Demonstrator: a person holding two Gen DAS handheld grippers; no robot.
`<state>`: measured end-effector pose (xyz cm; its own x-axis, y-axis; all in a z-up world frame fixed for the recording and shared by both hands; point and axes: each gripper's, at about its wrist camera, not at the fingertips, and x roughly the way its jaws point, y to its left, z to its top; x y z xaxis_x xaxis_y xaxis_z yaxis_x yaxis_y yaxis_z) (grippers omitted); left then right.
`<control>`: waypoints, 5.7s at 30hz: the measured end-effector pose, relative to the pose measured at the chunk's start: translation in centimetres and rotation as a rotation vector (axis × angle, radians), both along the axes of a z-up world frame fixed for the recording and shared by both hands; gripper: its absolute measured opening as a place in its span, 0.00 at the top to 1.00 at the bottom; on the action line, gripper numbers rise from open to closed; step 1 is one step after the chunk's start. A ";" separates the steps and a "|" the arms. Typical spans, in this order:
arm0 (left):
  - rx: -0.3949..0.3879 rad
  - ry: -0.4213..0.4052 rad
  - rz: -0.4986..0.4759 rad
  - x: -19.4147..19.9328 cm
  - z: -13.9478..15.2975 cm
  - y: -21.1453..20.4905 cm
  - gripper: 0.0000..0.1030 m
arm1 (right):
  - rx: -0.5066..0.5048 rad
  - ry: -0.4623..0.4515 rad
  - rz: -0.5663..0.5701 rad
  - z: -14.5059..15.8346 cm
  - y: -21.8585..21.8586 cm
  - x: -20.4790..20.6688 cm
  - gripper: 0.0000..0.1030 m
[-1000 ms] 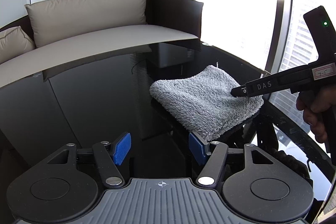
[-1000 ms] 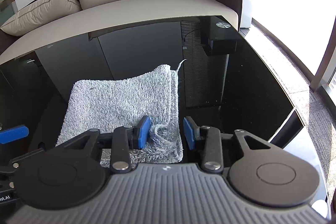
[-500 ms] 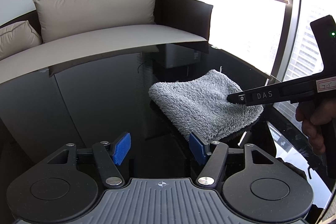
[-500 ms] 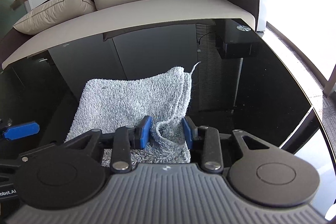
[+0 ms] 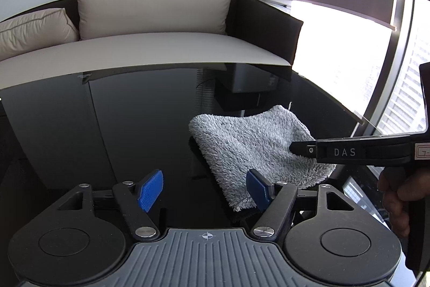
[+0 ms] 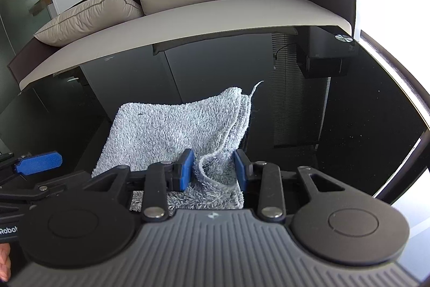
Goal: Fold towel
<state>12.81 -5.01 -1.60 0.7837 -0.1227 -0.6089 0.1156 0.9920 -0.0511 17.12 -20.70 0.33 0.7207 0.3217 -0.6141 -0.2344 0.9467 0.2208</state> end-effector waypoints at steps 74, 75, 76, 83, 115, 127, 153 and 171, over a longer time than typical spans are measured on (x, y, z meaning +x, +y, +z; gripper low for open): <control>0.002 -0.040 0.164 -2.9 0.9 3.7 0.01 | -0.064 -0.121 -0.143 0.9 0.4 -4.9 0.01; 0.002 -0.041 0.163 -3.1 0.9 3.7 0.01 | -0.063 -0.122 -0.145 1.0 0.4 -5.1 0.01; 0.002 -0.042 0.162 -3.2 0.9 3.8 0.01 | -0.061 -0.123 -0.145 1.0 0.4 -5.3 0.01; -0.001 -0.047 0.161 -4.0 1.1 3.8 0.01 | -0.062 -0.127 -0.139 1.1 0.5 -6.5 0.01; 0.006 -0.057 0.152 -7.1 1.2 3.6 0.01 | -0.057 -0.129 -0.139 1.1 0.2 -10.0 0.01; 0.005 -0.058 0.147 -8.4 1.2 3.5 0.01 | -0.067 -0.141 -0.130 1.2 0.2 -11.4 0.01; 0.006 -0.060 0.135 -10.6 1.4 3.5 0.01 | -0.080 -0.160 -0.127 1.4 0.0 -13.8 0.01; 0.005 -0.062 0.133 -11.4 1.4 3.6 0.01 | -0.073 -0.163 -0.120 1.4 -0.1 -14.9 0.01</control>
